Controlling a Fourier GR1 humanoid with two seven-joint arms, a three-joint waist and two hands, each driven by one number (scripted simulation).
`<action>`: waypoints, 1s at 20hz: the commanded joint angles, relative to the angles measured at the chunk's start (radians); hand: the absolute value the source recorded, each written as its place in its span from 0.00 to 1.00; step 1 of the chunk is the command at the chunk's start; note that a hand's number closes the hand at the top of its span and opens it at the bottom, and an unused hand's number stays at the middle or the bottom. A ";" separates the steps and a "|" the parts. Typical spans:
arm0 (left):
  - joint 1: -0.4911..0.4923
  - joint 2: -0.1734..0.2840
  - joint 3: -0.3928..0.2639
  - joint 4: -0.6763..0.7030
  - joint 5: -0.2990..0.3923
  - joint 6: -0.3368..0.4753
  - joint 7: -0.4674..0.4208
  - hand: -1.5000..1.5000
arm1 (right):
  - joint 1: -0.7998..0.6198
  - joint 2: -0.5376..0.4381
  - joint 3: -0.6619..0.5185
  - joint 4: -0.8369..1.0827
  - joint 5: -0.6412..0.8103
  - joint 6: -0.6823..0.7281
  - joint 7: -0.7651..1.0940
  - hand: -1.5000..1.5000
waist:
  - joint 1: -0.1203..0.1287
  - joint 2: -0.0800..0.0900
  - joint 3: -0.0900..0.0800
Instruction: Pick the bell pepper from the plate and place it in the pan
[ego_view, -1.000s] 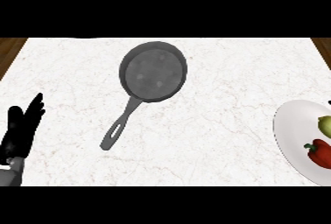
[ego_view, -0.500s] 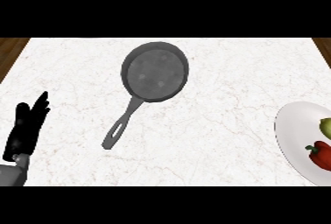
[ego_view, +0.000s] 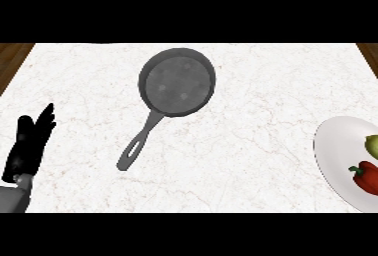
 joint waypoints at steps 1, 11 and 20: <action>0.005 -0.006 0.011 0.020 -0.002 -0.004 -0.021 0.50 | 0.071 -0.049 0.058 -0.043 0.208 0.039 -0.260 0.00 | -0.011 0.000 0.000; -0.002 -0.031 0.006 0.016 -0.028 -0.010 -0.004 0.50 | 0.205 -0.079 0.284 0.213 0.574 -0.436 -0.587 0.00 | 0.007 0.001 -0.004; -0.034 -0.040 0.074 0.063 -0.057 -0.060 0.007 0.50 | 0.119 -0.014 0.338 0.328 0.709 -0.535 -0.598 0.00 | -0.010 -0.005 -0.007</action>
